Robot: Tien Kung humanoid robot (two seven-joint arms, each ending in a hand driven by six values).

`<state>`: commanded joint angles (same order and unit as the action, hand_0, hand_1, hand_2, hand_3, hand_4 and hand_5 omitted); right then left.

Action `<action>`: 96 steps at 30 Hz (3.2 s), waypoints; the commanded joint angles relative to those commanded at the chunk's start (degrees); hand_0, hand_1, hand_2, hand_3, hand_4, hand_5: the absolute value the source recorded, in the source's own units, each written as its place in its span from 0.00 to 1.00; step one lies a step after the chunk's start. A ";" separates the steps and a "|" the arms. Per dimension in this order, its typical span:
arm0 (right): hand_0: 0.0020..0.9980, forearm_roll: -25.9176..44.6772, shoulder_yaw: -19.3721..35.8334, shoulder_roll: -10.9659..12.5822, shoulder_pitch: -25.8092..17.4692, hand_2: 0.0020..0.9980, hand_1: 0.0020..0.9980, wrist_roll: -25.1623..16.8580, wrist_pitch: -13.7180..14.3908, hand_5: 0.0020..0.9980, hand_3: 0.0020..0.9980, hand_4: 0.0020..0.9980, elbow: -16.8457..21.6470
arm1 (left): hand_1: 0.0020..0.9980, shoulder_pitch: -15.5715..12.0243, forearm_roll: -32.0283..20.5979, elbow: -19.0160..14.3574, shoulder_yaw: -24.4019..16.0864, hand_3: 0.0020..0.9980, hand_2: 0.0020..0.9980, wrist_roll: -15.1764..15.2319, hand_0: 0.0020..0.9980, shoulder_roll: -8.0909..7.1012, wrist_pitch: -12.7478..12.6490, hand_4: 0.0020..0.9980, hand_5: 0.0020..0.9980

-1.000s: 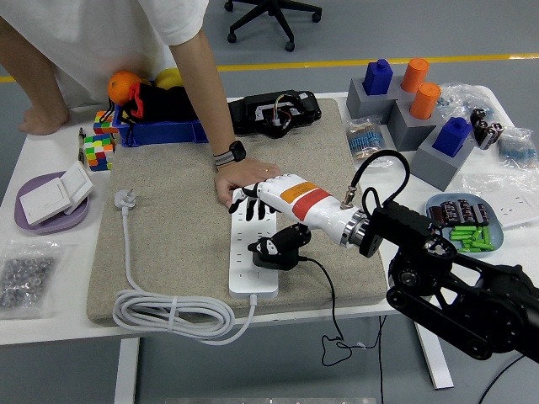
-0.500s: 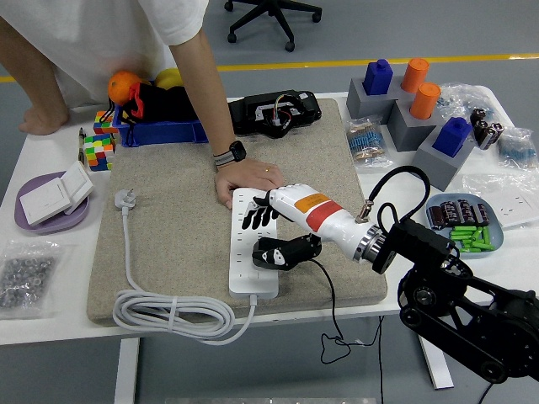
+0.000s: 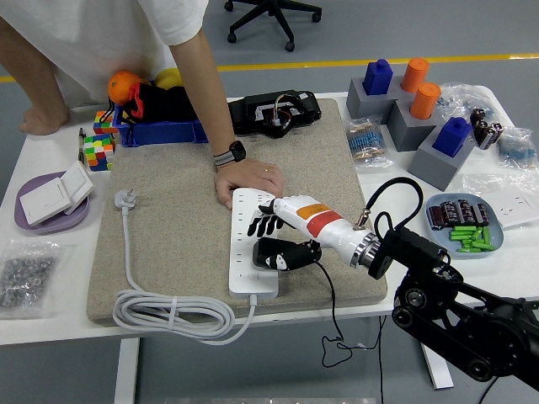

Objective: Press the white button,pick up the black plug,place it near the board,insert it into the board

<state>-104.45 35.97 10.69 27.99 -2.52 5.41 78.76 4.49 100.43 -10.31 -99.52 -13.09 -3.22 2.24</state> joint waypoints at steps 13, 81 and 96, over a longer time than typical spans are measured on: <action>0.45 0.24 -0.84 -0.19 0.39 0.48 0.47 -0.49 0.06 0.08 0.53 0.85 -1.78 | 0.80 0.23 -0.06 0.00 -0.11 0.80 0.78 0.12 0.83 0.09 -0.03 0.60 0.50; 0.47 -1.49 7.58 -0.13 2.41 0.48 0.48 0.04 -0.26 0.06 0.51 0.85 11.95 | 0.80 -0.13 -0.34 0.00 -0.33 0.81 0.78 -0.04 0.83 0.21 -0.14 0.60 0.50; 0.63 4.43 27.01 3.47 -7.75 0.55 0.60 -1.74 0.60 0.23 0.60 0.90 14.39 | 0.80 0.28 -1.04 0.00 0.23 0.81 0.78 0.08 0.83 0.10 -0.22 0.60 0.50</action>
<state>-100.02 62.98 14.16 20.24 -4.25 6.00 93.14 4.77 99.39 -10.31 -99.29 -13.01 -3.12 2.02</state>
